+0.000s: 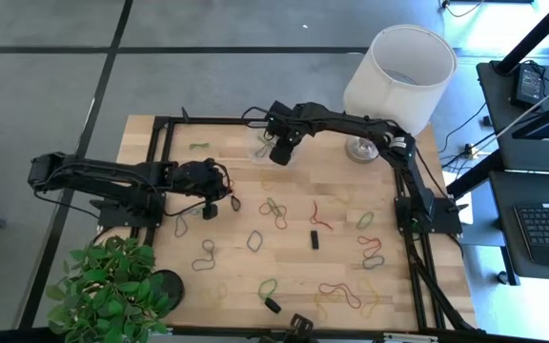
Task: Pick and place rubber bands into bin
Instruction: Put the red rubber band into the transparent bin
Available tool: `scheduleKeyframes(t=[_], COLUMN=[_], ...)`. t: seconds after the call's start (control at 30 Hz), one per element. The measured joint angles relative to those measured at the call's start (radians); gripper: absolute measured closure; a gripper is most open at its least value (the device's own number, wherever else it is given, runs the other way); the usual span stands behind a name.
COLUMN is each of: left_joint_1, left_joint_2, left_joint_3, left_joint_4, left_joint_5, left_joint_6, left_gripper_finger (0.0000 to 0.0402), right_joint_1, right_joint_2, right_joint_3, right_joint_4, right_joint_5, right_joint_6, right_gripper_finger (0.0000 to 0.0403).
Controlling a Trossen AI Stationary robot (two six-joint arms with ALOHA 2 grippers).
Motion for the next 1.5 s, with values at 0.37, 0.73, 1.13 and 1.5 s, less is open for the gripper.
scheduleKeyframes(t=[0.37,0.73,1.13,1.5], left_joint_1=[0.000,-0.002,-0.028,-0.026], left_joint_2=[0.000,0.000,0.000,0.107], left_joint_3=[0.000,0.000,0.000,0.144], left_joint_4=[0.000,-0.002,0.007,-0.128], left_joint_5=[0.000,0.002,0.015,-0.071], left_joint_6=[0.000,0.070,0.026,-0.021], left_gripper_finger=[0.0397,0.0400,0.0401,0.0399], right_joint_1=[0.027,0.220,0.611,0.923], right_joint_2=[-0.024,-0.187,-0.588,-0.740], right_joint_3=[0.000,-0.013,-0.717,-1.270], right_joint_4=[-0.064,-0.179,0.309,0.997], right_joint_5=[0.065,0.060,0.216,0.361], right_joint_6=[-0.037,-0.002,0.354,0.620], right_gripper_finger=[0.0316,0.0393,0.0400,0.0400])
